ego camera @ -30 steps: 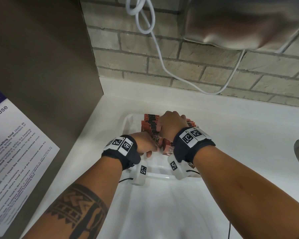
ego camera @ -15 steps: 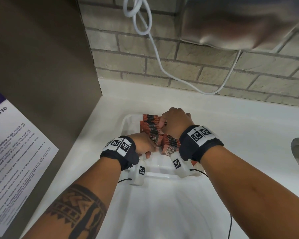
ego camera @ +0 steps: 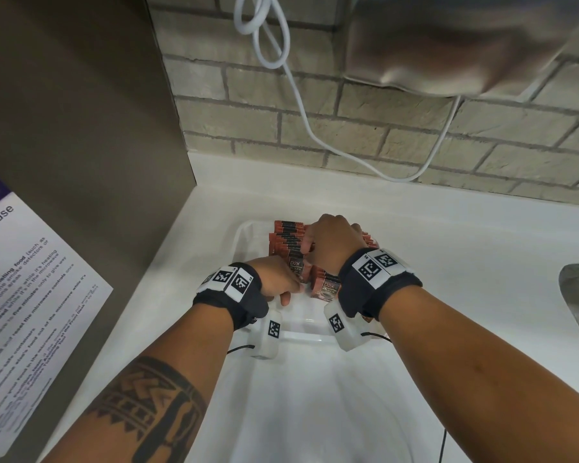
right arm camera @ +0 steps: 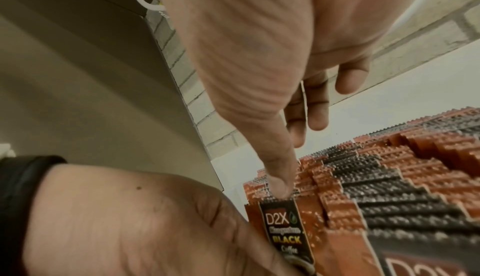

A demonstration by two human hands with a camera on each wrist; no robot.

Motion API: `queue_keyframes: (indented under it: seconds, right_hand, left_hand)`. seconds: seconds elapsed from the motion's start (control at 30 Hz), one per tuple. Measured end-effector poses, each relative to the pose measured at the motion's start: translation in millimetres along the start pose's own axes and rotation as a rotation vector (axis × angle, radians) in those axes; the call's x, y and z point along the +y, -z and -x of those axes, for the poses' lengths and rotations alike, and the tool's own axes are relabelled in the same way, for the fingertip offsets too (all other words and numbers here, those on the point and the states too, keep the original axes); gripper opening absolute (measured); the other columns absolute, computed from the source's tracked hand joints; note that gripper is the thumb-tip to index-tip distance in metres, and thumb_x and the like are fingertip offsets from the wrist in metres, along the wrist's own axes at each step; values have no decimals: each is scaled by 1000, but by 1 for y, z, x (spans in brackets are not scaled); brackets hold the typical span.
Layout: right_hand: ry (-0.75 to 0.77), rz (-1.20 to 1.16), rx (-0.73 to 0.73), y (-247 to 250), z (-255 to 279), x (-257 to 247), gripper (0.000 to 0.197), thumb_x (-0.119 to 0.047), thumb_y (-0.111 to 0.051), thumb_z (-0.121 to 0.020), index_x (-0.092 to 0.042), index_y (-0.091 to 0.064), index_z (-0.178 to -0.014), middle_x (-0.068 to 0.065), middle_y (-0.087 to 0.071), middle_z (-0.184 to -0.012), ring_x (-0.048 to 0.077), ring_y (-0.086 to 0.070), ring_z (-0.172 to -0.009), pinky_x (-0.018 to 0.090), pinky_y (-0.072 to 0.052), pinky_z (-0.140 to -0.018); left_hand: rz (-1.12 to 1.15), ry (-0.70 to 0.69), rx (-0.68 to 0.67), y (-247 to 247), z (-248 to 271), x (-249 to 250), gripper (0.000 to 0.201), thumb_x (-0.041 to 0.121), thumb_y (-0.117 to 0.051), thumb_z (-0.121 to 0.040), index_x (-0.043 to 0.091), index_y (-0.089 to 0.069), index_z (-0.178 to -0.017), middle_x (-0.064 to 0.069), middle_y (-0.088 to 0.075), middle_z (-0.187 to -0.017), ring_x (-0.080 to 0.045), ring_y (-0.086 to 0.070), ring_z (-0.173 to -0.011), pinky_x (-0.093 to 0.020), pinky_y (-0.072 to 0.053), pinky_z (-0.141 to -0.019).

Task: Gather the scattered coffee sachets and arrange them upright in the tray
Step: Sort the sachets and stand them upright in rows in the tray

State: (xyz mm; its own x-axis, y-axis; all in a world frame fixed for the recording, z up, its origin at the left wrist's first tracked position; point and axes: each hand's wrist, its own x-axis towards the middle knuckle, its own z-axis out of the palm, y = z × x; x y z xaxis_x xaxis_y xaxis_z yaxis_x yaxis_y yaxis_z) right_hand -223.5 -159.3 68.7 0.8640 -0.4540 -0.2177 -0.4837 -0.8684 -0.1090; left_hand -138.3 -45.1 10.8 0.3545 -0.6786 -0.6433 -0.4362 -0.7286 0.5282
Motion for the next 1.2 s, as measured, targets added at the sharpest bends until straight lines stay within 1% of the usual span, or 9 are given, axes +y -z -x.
queue_keyframes:
  seconds: [0.13, 0.37, 0.47, 0.63, 0.83, 0.93, 1.07, 1.13, 1.2]
  right_hand:
    - [9, 0, 0, -1, 0, -1, 27, -36, -68, -87, -25, -69, -112, 0, -57, -118, 24, -50, -116, 43, -38, -99]
    - [7, 5, 10, -3, -3, -1, 29, -36, -68, -87, -23, -69, -112, 0, -57, -116, 24, -51, -114, 44, -40, -100]
    - [7, -1, 18, -4, -4, -1, 25, -34, -69, -86, -23, -71, -108, -1, -60, -113, 23, -53, -112, 45, -41, -100]
    - [8, 16, 32, -7, -7, -3, 23, -32, -68, -86, -23, -71, -107, -1, -59, -115, 22, -52, -113, 42, -38, -99]
    - [3, 43, 32, -13, -10, -6, 22, -31, -68, -87, -24, -71, -107, -1, -59, -113, 22, -52, -113, 41, -40, -98]
    - [2, 60, 28, -14, -11, -8, 20, -29, -64, -88, -22, -71, -106, -1, -58, -107, 23, -52, -110, 42, -40, -95]
    - [4, 110, 8, -15, -13, -9, 19, -26, -59, -89, -17, -68, -103, -1, -46, -94, 24, -52, -109, 41, -41, -92]
    - [3, 116, 3, -16, -14, -9, 21, -25, -58, -89, -14, -66, -106, 0, -45, -94, 24, -52, -109, 41, -41, -93]
    - [6, 117, 1, -16, -14, -9, 24, -25, -58, -90, -14, -65, -109, 2, -49, -99, 24, -51, -111, 41, -41, -95]
  left_hand:
    - [-7, -2, -2, 1, 2, 1, 31, 31, -57, -98, 8, -72, -111, 9, -68, -61, -14, -48, -52, -21, -41, -51]
    - [5, 4, -10, 1, 5, 3, 30, 27, -56, -97, 5, -71, -112, 7, -69, -64, -14, -45, -51, -19, -39, -47]
    - [-12, 4, -17, 2, 5, 5, 31, 26, -54, -98, 7, -71, -115, 8, -69, -66, -15, -47, -54, -20, -40, -50]
    - [-55, -18, -26, 2, 5, 7, 30, 28, -53, -99, 10, -72, -115, 10, -68, -68, -13, -49, -55, -21, -41, -51]
    - [-63, -20, -21, 0, 3, 5, 29, 29, -54, -99, 11, -72, -112, 10, -68, -67, -11, -47, -51, -17, -38, -44]
    - [-68, -19, -30, 0, 2, 5, 27, 28, -53, -100, 14, -71, -114, 10, -68, -69, -11, -48, -53, -20, -40, -50]
    - [-57, -19, -32, 0, 2, 4, 27, 29, -53, -100, 17, -72, -115, 10, -68, -69, -13, -50, -58, -23, -43, -58]
    - [-58, -19, -31, 0, 1, 4, 27, 30, -53, -100, 17, -72, -115, 11, -68, -68, -13, -50, -58, -23, -43, -58]
    - [-63, -17, -31, 0, 1, 4, 28, 30, -53, -100, 17, -71, -116, 11, -68, -66, -13, -51, -58, -23, -43, -58]
